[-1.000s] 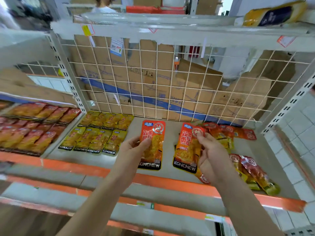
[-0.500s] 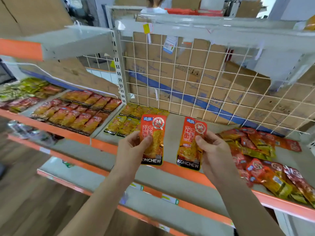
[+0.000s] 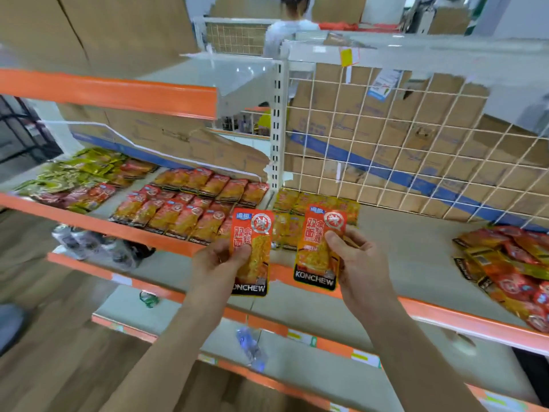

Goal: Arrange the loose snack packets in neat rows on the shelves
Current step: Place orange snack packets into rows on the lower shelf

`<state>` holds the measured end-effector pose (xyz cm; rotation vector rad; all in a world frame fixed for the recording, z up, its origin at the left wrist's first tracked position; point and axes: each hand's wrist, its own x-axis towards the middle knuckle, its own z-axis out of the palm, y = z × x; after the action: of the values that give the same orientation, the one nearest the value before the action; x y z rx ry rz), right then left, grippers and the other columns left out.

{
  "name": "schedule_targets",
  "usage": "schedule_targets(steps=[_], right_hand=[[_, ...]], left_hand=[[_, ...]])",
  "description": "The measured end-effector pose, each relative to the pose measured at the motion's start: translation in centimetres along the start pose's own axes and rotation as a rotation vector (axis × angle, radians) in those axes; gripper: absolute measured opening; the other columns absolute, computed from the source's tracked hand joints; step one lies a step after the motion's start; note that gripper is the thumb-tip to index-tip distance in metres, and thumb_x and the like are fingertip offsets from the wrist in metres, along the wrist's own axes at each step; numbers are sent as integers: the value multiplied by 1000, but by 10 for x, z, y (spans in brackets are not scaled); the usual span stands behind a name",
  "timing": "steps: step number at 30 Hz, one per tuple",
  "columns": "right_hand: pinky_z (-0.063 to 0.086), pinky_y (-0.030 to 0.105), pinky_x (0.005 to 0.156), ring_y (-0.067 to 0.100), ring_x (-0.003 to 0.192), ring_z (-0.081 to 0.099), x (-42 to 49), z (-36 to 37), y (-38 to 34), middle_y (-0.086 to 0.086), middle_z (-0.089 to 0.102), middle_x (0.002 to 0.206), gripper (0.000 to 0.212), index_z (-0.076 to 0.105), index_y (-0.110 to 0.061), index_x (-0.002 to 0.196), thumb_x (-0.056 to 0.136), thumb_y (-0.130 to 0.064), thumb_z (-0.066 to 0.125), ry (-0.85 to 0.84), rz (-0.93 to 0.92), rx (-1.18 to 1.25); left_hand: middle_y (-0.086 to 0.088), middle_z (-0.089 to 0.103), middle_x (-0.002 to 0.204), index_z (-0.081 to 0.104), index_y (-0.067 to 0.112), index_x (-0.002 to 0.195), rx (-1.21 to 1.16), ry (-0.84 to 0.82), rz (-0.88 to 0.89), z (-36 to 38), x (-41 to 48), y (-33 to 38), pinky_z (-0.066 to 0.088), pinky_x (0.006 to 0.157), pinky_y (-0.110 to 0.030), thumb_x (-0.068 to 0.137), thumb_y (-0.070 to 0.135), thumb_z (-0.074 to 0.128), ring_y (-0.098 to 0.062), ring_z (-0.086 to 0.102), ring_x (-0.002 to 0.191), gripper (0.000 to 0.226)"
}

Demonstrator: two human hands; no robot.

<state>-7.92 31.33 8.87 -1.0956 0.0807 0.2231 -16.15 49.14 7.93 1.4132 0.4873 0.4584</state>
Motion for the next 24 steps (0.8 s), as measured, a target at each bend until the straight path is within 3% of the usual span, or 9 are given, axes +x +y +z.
schedule_targets(steps=[5,7,9,13,19,24], right_hand=[[59,43,80,21,81,71,-4,44,31,6,76,91,18,72,-13,101,89,-1,66,18,-16,-33],[59,44,82,22,85,70,-4,54,39,6,76,92,20,72,-14,101,91,0,64,-3,-8,-84],[59,42,83,22,85,68,-2,58,46,6,75,91,23,71,-13,99,92,5,59,-23,12,-133],[55,45,92,22,86,67,11,61,56,2,75,83,18,68,-10,91,92,7,60,15,29,-152],[55,50,93,16,80,69,40,75,60,-4,73,79,12,67,-8,96,94,2,60,27,36,-79],[55,54,92,26,88,71,55,93,64,3,76,88,11,70,-12,98,91,-3,66,2,45,-117]], left_hand=[[-23,74,100,78,14,83,-36,-45,-38,-55,25,5,53,90,-44,89,4,70,-37,69,92,14],[-25,72,104,78,12,89,-49,-82,-59,-65,34,2,49,100,-55,81,13,75,-44,67,99,8],[-22,71,101,78,12,90,-63,-92,-76,-70,43,-4,44,104,-63,81,14,75,-41,66,97,9],[-23,72,107,80,13,91,-145,-94,-168,-71,56,-12,50,101,-56,92,2,63,-45,66,103,21],[-16,74,95,77,7,92,-127,-55,-237,-73,76,-7,52,90,-43,87,-3,66,-32,68,87,16],[-1,68,70,75,18,68,-78,-69,-187,-76,95,1,46,79,-35,70,1,76,-20,63,69,17]])
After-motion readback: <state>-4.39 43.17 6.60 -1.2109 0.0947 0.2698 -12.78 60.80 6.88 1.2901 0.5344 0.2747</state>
